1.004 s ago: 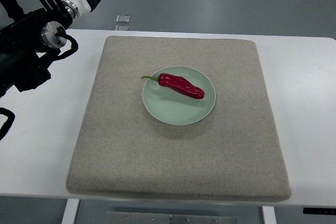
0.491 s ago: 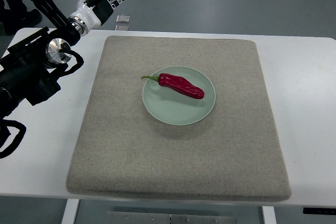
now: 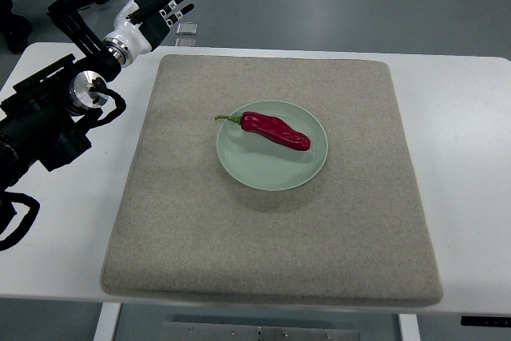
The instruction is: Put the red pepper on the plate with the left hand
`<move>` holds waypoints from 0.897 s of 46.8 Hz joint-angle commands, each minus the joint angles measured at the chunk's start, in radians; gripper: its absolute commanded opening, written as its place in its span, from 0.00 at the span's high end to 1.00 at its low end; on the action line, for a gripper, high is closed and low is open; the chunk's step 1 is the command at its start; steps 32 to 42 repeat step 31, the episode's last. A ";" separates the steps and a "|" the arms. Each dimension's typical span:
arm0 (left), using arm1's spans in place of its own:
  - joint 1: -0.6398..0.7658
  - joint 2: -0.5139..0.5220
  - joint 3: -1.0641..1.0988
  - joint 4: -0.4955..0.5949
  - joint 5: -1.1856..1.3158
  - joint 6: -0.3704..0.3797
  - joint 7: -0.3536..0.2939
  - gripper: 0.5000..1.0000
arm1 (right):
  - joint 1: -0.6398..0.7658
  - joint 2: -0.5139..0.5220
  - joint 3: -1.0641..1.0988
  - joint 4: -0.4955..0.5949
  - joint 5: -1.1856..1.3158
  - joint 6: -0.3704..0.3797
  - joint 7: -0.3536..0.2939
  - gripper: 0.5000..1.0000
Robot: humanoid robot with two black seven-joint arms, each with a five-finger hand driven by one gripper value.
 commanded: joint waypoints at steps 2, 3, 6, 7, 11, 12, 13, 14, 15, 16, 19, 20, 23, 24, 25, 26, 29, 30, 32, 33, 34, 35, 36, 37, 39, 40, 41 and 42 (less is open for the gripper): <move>0.002 0.002 0.000 0.001 0.000 0.000 0.000 0.11 | 0.000 0.000 0.000 0.000 0.000 0.000 0.000 0.14; 0.003 0.002 0.002 0.002 0.002 0.000 0.000 0.11 | 0.000 0.000 0.000 0.000 0.000 0.000 0.000 0.14; 0.013 0.000 0.002 0.004 0.000 0.001 0.001 0.11 | 0.000 0.000 0.000 0.000 0.000 0.000 0.000 0.14; 0.017 -0.001 0.002 0.004 0.000 0.001 0.001 0.11 | 0.000 0.000 0.000 0.000 0.000 0.000 0.000 0.14; 0.020 -0.014 0.002 0.004 0.000 0.006 0.000 0.11 | 0.000 0.000 0.000 0.000 0.000 0.000 0.000 0.14; 0.022 -0.023 0.002 0.004 0.000 0.012 0.000 0.11 | 0.002 0.000 0.000 0.000 0.000 0.000 0.000 0.14; 0.023 -0.029 0.002 0.004 0.000 0.021 0.000 0.11 | 0.000 0.000 0.000 0.000 0.000 0.000 0.000 0.14; 0.026 -0.032 0.000 0.004 0.000 0.029 0.000 0.11 | 0.000 0.000 0.000 0.000 0.000 0.000 0.000 0.14; 0.028 -0.035 0.002 0.004 0.000 0.035 0.000 0.11 | 0.000 0.000 0.000 0.000 0.000 0.000 0.000 0.14; 0.030 -0.035 0.002 0.004 0.000 0.040 0.000 0.11 | 0.000 0.000 0.000 0.000 0.000 0.000 0.000 0.14; 0.030 -0.037 0.002 0.004 0.000 0.043 0.000 0.11 | 0.000 0.000 0.002 0.011 -0.002 0.001 0.000 0.14; 0.030 -0.037 0.002 0.004 0.000 0.043 0.000 0.11 | 0.000 0.000 0.000 0.020 -0.003 0.012 0.000 0.14; 0.028 -0.037 0.002 0.004 0.000 0.044 0.000 0.11 | -0.001 0.000 0.000 0.083 -0.008 0.029 0.000 0.14; 0.028 -0.037 0.002 0.004 0.000 0.044 0.000 0.11 | -0.003 0.000 -0.002 0.098 -0.009 0.035 0.000 0.14; 0.028 -0.037 0.002 0.004 0.000 0.044 0.000 0.11 | -0.005 0.000 -0.003 0.112 -0.011 0.038 0.000 0.14; 0.026 -0.037 0.002 0.004 0.000 0.044 0.000 0.11 | -0.006 0.000 -0.003 0.117 -0.011 0.040 0.003 0.14; 0.025 -0.038 0.002 0.004 0.000 0.044 0.000 0.11 | -0.009 0.000 -0.005 0.115 -0.009 0.034 0.005 0.14; 0.023 -0.038 0.002 0.004 0.000 0.044 0.000 0.11 | -0.011 0.000 -0.005 0.115 -0.008 0.038 0.005 0.14; 0.023 -0.037 0.002 0.004 0.000 0.044 0.000 0.11 | -0.012 0.000 -0.005 0.115 -0.008 0.040 0.006 0.14; 0.023 -0.037 0.002 0.004 0.000 0.044 0.000 0.11 | -0.012 0.000 -0.005 0.115 -0.008 0.040 0.006 0.14; 0.023 -0.037 0.002 0.004 0.000 0.044 0.000 0.11 | -0.012 0.000 -0.005 0.115 -0.008 0.040 0.006 0.14; 0.023 -0.037 0.002 0.004 0.000 0.044 0.000 0.11 | -0.012 0.000 -0.005 0.115 -0.008 0.040 0.006 0.14; 0.023 -0.037 0.002 0.004 0.000 0.044 0.000 0.11 | -0.012 0.000 -0.005 0.115 -0.008 0.040 0.006 0.14; 0.023 -0.037 0.002 0.004 0.000 0.044 0.000 0.11 | -0.012 0.000 -0.005 0.115 -0.008 0.040 0.006 0.14; 0.023 -0.037 0.002 0.004 0.000 0.044 0.000 0.11 | -0.012 0.000 -0.005 0.115 -0.008 0.040 0.006 0.14; 0.023 -0.037 0.002 0.004 0.000 0.044 0.000 0.11 | -0.012 0.000 -0.005 0.115 -0.008 0.040 0.006 0.14; 0.023 -0.037 0.002 0.004 0.000 0.044 0.000 0.11 | -0.012 0.000 -0.005 0.115 -0.008 0.040 0.006 0.14; 0.023 -0.037 0.002 0.004 0.000 0.044 0.000 0.11 | -0.012 0.000 -0.005 0.115 -0.008 0.040 0.006 0.14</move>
